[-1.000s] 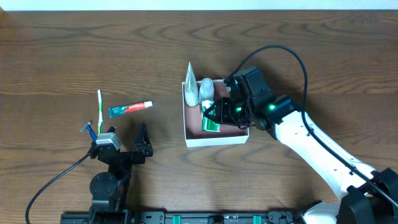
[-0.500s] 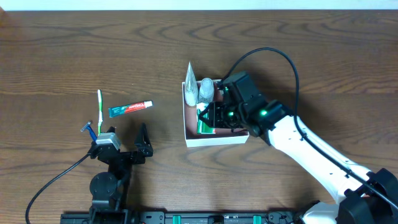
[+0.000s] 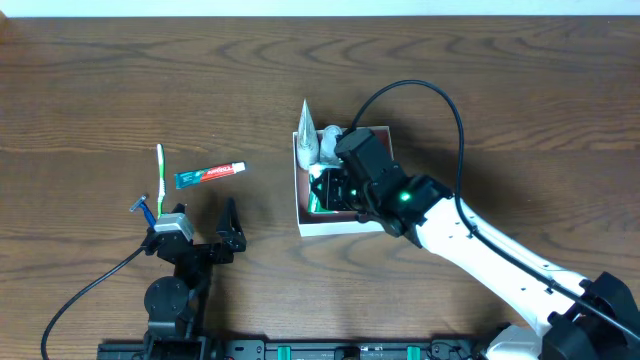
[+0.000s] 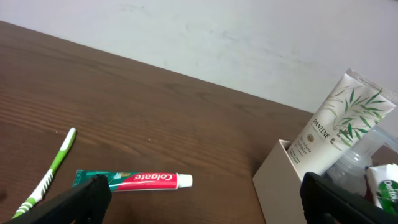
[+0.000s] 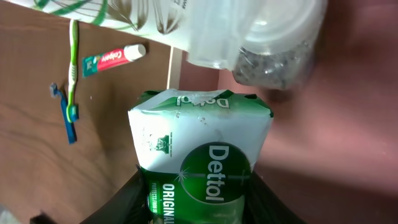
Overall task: Pack container
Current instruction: 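Lower the Dettol soap into the box's front-left area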
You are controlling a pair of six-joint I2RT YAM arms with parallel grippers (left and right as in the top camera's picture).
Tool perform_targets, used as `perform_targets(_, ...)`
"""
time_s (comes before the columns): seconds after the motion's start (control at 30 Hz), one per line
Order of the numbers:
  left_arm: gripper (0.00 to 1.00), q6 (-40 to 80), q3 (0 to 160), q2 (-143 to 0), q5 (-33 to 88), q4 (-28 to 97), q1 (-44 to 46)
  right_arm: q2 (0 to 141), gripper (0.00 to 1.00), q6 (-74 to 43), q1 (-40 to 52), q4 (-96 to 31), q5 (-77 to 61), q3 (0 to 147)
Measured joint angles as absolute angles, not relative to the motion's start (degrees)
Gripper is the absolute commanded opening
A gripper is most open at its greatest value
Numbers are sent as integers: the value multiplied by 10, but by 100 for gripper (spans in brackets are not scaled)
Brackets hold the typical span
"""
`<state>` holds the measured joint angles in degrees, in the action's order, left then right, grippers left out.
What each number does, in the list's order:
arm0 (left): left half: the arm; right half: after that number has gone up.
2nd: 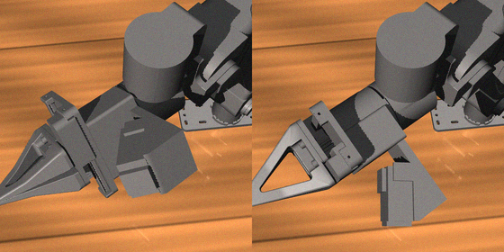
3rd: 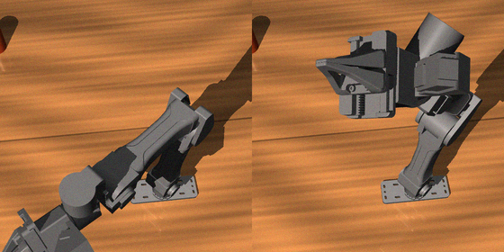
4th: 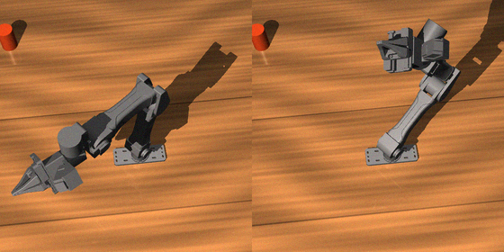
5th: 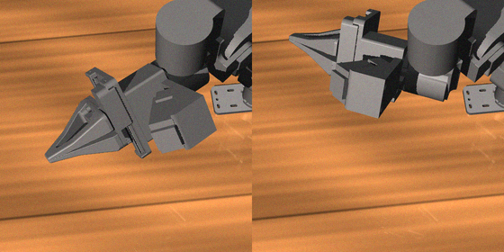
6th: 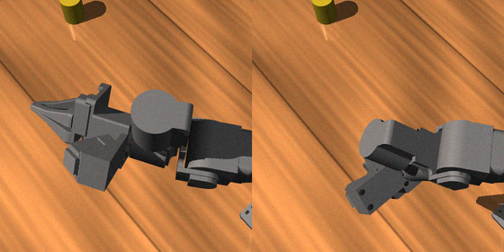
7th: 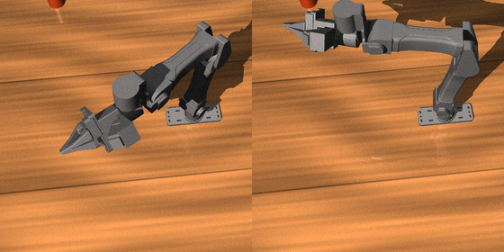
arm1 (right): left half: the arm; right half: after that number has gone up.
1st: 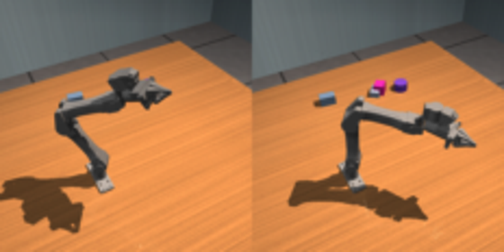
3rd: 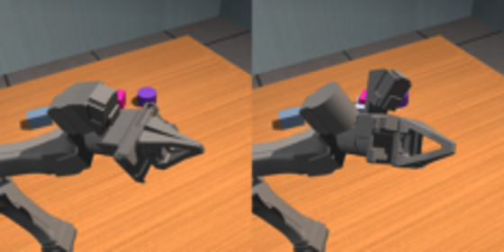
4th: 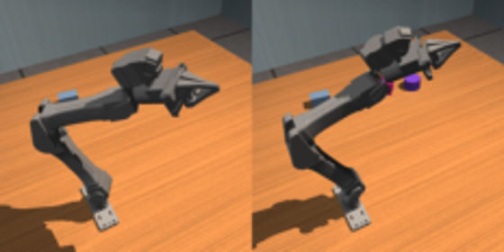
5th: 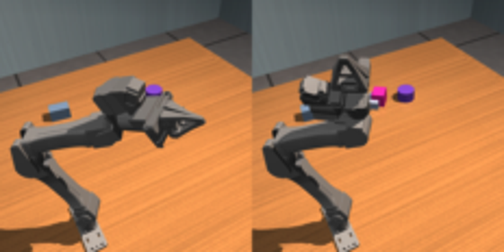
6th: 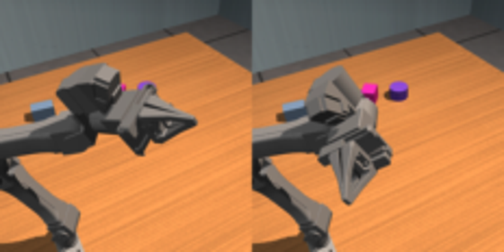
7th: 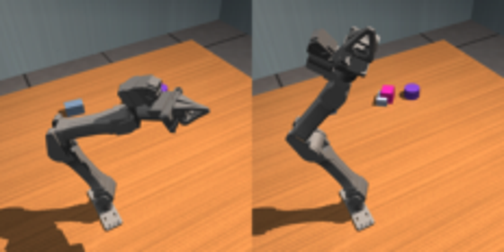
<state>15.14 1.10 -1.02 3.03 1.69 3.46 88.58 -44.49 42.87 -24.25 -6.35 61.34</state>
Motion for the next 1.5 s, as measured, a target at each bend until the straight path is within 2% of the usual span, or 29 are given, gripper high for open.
perform_targets(0.4,98,151,11,-10,30,17,35,952,32,-470,457,-224,-38,613)
perform_targets(0.93,98,151,11,-10,30,17,35,955,39,-472,458,-223,-19,613)
perform_targets(1.5,98,151,11,-10,30,17,35,960,39,-472,458,-221,-12,613)
